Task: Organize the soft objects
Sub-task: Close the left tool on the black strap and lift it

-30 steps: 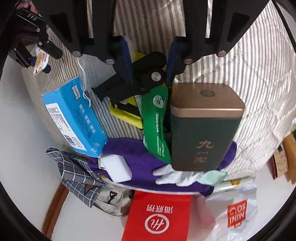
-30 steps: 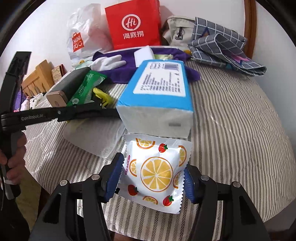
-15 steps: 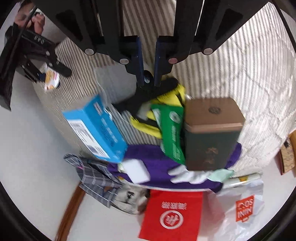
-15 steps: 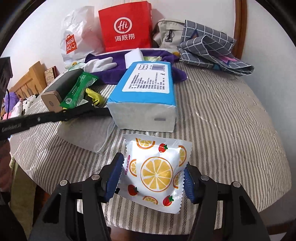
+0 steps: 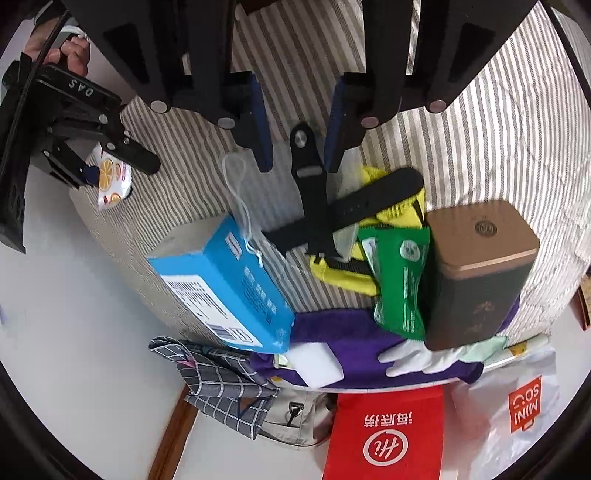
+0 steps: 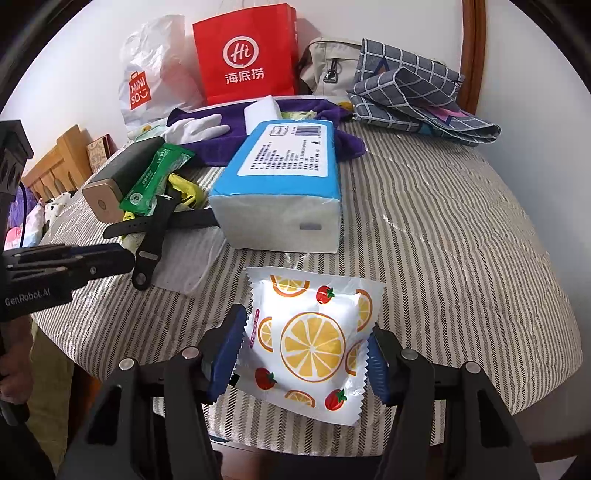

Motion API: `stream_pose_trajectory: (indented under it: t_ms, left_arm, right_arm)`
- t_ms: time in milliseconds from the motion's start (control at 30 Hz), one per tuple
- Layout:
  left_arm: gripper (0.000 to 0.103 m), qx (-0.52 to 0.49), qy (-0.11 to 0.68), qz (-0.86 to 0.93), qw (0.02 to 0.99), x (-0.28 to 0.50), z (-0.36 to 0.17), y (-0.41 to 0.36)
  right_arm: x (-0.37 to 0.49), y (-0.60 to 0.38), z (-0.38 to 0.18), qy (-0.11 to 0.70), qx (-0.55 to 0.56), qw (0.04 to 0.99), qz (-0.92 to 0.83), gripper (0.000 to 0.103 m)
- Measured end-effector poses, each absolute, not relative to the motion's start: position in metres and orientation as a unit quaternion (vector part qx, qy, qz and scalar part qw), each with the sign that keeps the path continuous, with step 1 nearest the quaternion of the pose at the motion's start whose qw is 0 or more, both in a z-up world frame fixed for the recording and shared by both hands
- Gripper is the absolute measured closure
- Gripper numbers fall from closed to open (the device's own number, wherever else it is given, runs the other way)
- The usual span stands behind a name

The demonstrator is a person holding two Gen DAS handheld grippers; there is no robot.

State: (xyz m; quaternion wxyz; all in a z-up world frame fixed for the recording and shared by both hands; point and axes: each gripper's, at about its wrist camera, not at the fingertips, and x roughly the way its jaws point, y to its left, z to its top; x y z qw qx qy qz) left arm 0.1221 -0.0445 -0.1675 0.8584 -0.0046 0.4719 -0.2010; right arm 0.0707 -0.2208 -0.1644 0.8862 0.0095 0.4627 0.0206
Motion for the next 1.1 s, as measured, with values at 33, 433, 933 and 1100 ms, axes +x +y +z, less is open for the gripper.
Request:
stream_pose_trajectory:
  t_ms: [33,433,933,1100]
  left_arm:
    - [0.075,-0.002,0.473,-0.199,0.858,0.125,-0.168,-0.047]
    - [0.074,0.048,0.480,-0.117,0.868,0.147,-0.182,-0.076]
    - [0.082,0.047,0.487,-0.125,0.863,0.161,-0.190,-0.087]
    - [0.082,0.046,0.489,-0.131,0.861,0.158,-0.189,-0.090]
  right_arm:
    - [0.072,-0.222,-0.165,0.463,0.012,0.886,0.020,0.044]
    - [0.081,-0.234,-0.175,0.469,0.020,0.882,0.034,0.044]
    - [0.092,-0.239,-0.187,0.470,0.018,0.879,0.074,0.044]
    - [0.093,-0.239,-0.186,0.474,0.019,0.877,0.074,0.044]
